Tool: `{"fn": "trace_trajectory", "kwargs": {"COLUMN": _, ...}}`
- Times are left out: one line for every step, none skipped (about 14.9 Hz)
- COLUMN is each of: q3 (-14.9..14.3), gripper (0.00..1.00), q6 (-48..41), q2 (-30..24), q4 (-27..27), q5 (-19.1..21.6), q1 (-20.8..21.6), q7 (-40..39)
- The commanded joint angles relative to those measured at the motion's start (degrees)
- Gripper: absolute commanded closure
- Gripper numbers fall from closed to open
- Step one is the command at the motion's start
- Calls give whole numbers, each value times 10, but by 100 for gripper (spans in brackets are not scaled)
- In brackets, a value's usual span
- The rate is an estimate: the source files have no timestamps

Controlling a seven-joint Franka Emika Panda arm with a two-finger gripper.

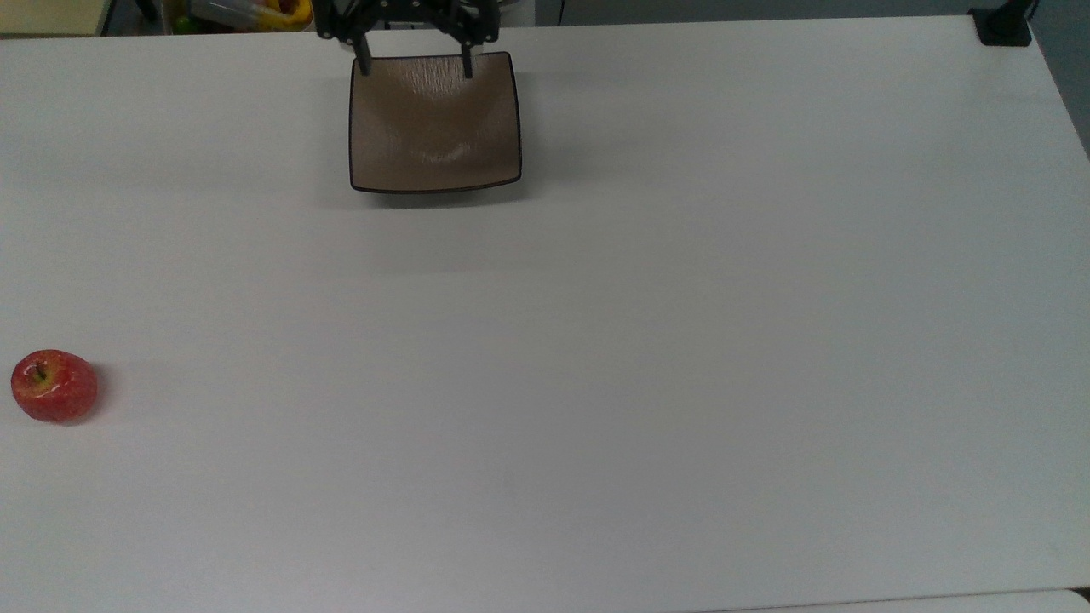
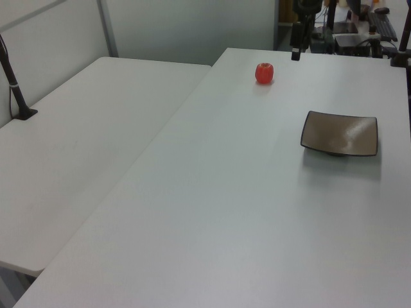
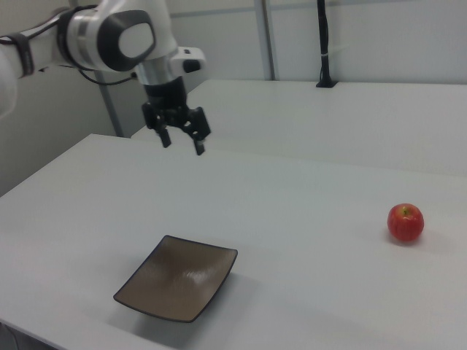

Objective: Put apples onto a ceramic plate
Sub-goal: 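Lower the open gripper down around the red apple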

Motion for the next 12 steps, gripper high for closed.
{"fn": "trace_trajectory", "kwargs": {"q3": 1, "gripper": 0, "q6": 11, "q2": 59, "q4": 78, "q5": -3, "q1": -37, "q7": -69}}
{"fn": "trace_trajectory", "kwargs": {"q3": 1, "gripper": 0, "q6": 30, "q2": 76, "q4": 93, "q5": -3, "q1": -51, "q7": -74}}
{"fn": "trace_trajectory", "kwargs": {"q3": 1, "gripper": 0, "q6": 48, "q2": 87, "q4": 102, "q5": -3, "q1": -65, "q7": -75}}
{"fn": "trace_trajectory", "kwargs": {"q3": 1, "gripper": 0, "q6": 68, "q2": 99, "q4": 109, "q5": -3, "q1": -74, "q7": -78}}
{"fn": "trace_trajectory", "kwargs": {"q3": 1, "gripper": 0, "q6": 89, "q2": 110, "q4": 116, "q5": -3, "q1": -84, "q7": -81}}
{"fn": "trace_trajectory", "kwargs": {"q3": 1, "gripper": 0, "q6": 111, "q2": 124, "q4": 123, "q5": -3, "q1": -95, "q7": -80}}
{"fn": "trace_trajectory", "kwargs": {"q3": 1, "gripper": 0, "q6": 141, "q2": 139, "q4": 132, "q5": -3, "q1": -104, "q7": -80}}
{"fn": "trace_trajectory", "kwargs": {"q3": 1, "gripper": 0, "q6": 173, "q2": 156, "q4": 137, "q5": -1, "q1": -114, "q7": -80}}
{"fn": "trace_trajectory", "kwargs": {"q3": 1, "gripper": 0, "q6": 218, "q2": 175, "q4": 140, "q5": 0, "q1": -125, "q7": -80}}
{"fn": "trace_trajectory", "kwargs": {"q3": 0, "gripper": 0, "q6": 245, "q2": 186, "q4": 139, "q5": -1, "q1": -130, "q7": -80}}
{"fn": "trace_trajectory", "kwargs": {"q3": -1, "gripper": 0, "q6": 269, "q2": 196, "q4": 138, "q5": -1, "q1": -134, "q7": -80}}
{"fn": "trace_trajectory", "kwargs": {"q3": -1, "gripper": 0, "q6": 293, "q2": 204, "q4": 138, "q5": 0, "q1": -143, "q7": -80}}
